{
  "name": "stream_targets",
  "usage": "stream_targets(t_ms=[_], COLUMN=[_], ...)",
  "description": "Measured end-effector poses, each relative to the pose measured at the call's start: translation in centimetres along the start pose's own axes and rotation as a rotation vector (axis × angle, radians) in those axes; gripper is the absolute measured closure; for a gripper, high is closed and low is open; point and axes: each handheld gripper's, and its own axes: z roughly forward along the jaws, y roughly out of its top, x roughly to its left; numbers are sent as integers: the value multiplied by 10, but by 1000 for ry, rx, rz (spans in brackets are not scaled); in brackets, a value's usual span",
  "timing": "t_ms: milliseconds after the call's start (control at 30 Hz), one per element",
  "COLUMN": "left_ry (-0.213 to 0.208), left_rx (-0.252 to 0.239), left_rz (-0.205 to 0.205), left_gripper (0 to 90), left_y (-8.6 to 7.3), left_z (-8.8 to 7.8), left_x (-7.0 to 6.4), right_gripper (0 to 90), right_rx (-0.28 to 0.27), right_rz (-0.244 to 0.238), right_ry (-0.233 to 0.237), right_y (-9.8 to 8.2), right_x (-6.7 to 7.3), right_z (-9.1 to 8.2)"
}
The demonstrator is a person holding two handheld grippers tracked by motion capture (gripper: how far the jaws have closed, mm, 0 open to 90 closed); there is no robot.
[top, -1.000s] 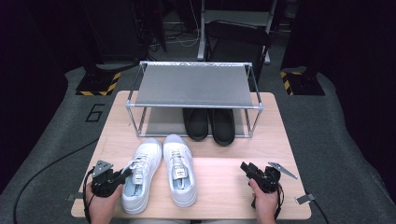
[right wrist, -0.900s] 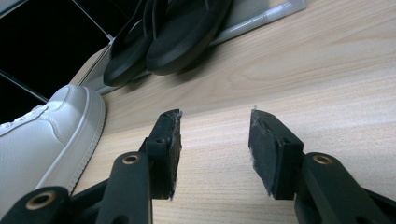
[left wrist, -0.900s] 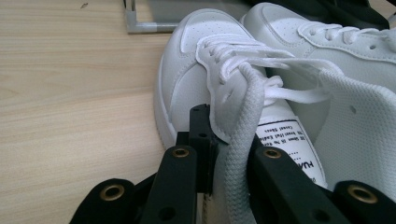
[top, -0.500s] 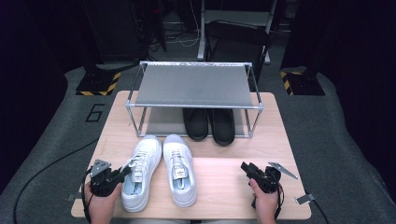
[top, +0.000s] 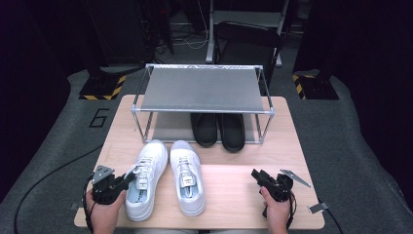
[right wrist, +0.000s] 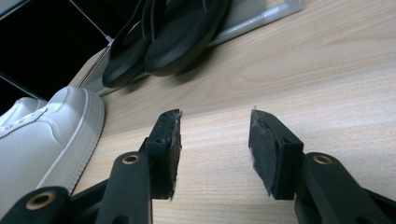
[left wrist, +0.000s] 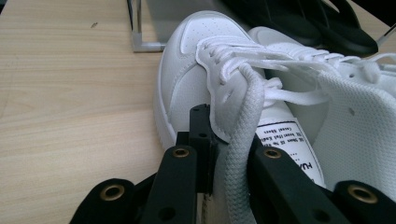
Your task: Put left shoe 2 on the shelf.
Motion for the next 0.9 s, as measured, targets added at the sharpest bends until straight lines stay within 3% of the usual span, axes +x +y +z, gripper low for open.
stream_targets(t_ms=[900], left_ry=[-44], left_rx=[-32], left_rz=[42], left_gripper=[832], left_y=[58], left_z=[-32], left_x=[-14], right_gripper=[534], right_rx=[-21], right_rz=[11], right_ry=[13], right_y=[2], right_x=[-3], right_z=[-4])
